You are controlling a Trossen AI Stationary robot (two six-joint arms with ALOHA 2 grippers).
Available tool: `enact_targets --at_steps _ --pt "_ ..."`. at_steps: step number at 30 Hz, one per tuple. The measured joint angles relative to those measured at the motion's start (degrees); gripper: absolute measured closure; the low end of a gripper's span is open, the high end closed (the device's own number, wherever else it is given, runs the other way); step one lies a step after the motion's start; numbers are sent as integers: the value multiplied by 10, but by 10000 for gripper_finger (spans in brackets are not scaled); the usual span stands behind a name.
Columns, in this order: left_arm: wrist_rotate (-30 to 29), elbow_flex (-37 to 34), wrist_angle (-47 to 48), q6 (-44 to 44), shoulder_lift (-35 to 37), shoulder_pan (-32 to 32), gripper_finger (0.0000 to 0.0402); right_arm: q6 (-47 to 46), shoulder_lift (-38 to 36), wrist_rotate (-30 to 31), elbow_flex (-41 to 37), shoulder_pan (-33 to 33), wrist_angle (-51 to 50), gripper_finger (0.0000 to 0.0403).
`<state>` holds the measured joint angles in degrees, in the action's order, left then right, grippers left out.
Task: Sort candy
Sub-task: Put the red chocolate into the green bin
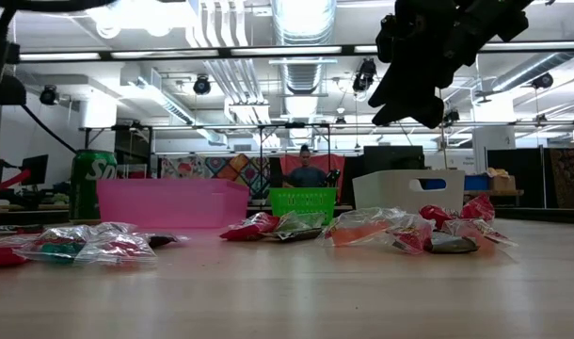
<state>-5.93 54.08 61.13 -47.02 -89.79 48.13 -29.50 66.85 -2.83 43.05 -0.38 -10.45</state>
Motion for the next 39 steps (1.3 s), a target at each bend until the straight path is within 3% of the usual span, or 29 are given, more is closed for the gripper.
enact_targets --at_steps 10,21,35,39 --pt "37 -130 -116 11 60 2 244 -2 0 0 0 0 0 248" --pt "30 -172 -160 3 74 2 251 -6 0 0 0 0 0 248" --pt "8 -131 -159 -84 70 2 359 8 0 0 0 0 0 248" --pt "-29 -108 -156 -103 70 2 387 9 0 -1 0 0 0 248"
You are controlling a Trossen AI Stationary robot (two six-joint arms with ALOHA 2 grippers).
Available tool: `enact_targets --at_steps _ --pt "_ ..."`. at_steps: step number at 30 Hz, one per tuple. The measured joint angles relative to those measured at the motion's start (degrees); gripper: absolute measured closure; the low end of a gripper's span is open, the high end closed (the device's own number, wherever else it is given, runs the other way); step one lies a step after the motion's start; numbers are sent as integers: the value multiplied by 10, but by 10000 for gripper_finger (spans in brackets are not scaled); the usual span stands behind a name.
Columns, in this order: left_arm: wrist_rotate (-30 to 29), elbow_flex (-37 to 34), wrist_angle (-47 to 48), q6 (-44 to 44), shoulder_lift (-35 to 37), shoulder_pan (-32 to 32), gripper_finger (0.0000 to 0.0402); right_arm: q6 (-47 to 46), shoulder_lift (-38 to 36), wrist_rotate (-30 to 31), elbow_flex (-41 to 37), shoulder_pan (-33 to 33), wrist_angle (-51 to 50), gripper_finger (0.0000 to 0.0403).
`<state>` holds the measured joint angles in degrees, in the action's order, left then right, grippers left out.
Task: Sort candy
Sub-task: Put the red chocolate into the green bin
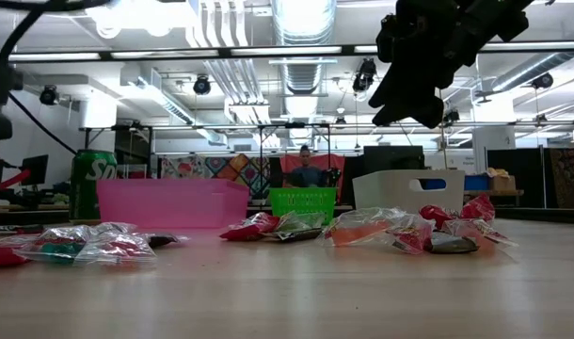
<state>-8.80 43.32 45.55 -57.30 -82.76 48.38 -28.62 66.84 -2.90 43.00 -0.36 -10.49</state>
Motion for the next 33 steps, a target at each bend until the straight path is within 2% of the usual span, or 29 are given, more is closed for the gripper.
enact_targets --at_steps 3,10,19,27,33 --pt "-22 14 4 -9 1 0 400 5 0 -1 0 3 0 248" --pt "-87 39 6 -22 1 0 401 14 0 3 0 12 5 248" --pt "-217 52 3 -60 2 0 401 19 0 15 -2 22 18 248" --pt "-350 78 -21 -65 2 -12 401 61 0 16 -22 38 138 248" --pt "-499 112 -60 -44 2 -54 401 124 11 59 -42 67 279 248"
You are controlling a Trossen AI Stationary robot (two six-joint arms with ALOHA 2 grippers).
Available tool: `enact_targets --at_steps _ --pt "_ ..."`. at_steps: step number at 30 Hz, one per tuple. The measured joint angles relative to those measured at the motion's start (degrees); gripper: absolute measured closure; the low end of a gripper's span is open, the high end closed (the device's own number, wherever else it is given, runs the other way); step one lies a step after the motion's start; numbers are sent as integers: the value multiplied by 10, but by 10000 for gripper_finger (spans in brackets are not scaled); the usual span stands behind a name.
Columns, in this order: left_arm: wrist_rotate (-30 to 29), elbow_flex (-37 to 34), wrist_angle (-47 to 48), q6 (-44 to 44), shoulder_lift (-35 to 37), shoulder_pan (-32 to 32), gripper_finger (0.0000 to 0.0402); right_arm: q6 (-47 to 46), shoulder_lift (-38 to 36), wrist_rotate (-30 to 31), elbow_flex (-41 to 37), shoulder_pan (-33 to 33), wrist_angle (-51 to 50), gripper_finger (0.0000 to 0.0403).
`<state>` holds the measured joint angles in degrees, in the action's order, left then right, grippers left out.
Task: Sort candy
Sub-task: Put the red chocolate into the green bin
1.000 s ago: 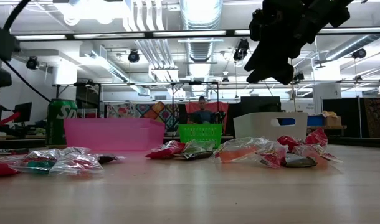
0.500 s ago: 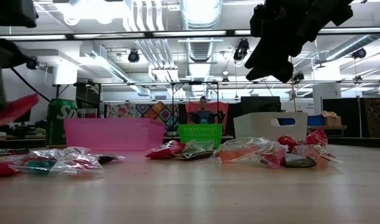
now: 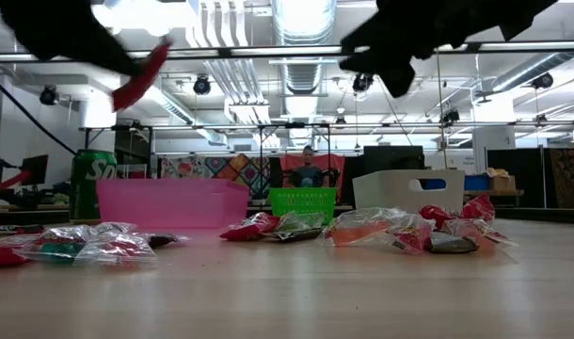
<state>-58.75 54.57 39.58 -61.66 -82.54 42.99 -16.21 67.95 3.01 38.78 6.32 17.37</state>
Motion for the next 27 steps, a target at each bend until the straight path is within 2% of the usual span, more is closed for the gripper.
enact_targets --at_steps 5,8,12,17,22,27 --pt "-93 18 -83 71 0 -50 401 72 53 2 -2 19 139 248" --pt "-104 20 -120 111 -3 -73 401 98 91 2 -2 22 232 248" --pt "-111 20 -152 117 -17 -90 401 102 139 5 6 22 325 248" --pt "-119 20 -216 117 -41 -104 402 108 187 18 38 22 347 236" --pt "-129 20 -232 115 -61 -105 401 105 224 22 70 22 346 200" --pt "-135 20 -264 114 -73 -105 401 98 243 50 93 22 335 167"
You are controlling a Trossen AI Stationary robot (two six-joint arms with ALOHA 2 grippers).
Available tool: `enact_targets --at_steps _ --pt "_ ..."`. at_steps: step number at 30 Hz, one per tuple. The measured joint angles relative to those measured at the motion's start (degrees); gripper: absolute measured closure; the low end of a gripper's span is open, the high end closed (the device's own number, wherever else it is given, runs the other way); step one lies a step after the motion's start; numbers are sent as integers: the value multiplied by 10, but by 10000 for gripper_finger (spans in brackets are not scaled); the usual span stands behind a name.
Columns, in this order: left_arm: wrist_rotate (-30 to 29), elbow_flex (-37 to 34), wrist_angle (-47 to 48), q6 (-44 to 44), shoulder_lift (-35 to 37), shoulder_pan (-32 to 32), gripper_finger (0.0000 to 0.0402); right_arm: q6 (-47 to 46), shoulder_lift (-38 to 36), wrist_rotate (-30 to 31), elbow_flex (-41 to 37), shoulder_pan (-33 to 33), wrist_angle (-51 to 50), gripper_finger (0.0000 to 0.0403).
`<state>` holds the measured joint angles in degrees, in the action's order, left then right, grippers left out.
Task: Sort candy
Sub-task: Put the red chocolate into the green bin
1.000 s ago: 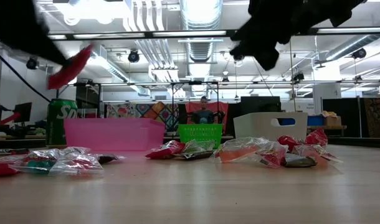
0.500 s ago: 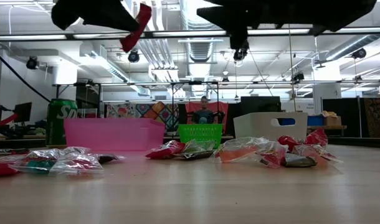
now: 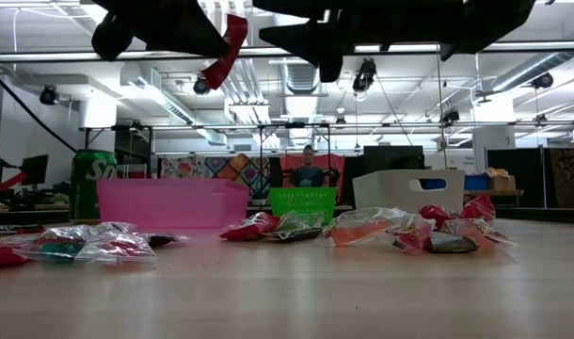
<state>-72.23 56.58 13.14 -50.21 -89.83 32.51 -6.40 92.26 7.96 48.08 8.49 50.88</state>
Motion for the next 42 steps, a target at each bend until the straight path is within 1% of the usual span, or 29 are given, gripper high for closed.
enact_targets --at_steps 4,7,10,13,15,17,23,24,30,33,37,42 --pt "-8 0 -30 1 -9 0 401 -4 16 3 18 0 0 157" --pt "-9 0 -49 2 -18 0 401 -2 25 21 37 0 -21 158" --pt "-9 0 -68 3 -27 0 401 2 26 26 53 0 -53 166" --pt "-9 0 -74 3 -29 0 401 2 26 29 65 -2 -71 187" --pt "-9 0 -75 3 -29 0 401 -3 26 29 68 -3 -77 210" --pt "-9 0 -76 3 -29 0 401 -5 26 30 71 -4 -79 242" --pt "-8 0 -80 3 -29 0 401 -8 26 32 71 -5 -91 362" --pt "-9 0 -81 3 -29 0 402 -3 26 32 70 -5 -90 375" --pt "-8 0 -80 3 -28 0 402 -6 24 26 70 -11 -93 379" --pt "-4 0 -79 18 -22 0 397 -12 18 22 70 -19 -109 379" --pt "17 0 -80 65 -5 0 369 -12 6 24 69 -34 -147 379" --pt "27 0 -36 98 21 -3 327 0 -23 23 69 -68 -208 380"
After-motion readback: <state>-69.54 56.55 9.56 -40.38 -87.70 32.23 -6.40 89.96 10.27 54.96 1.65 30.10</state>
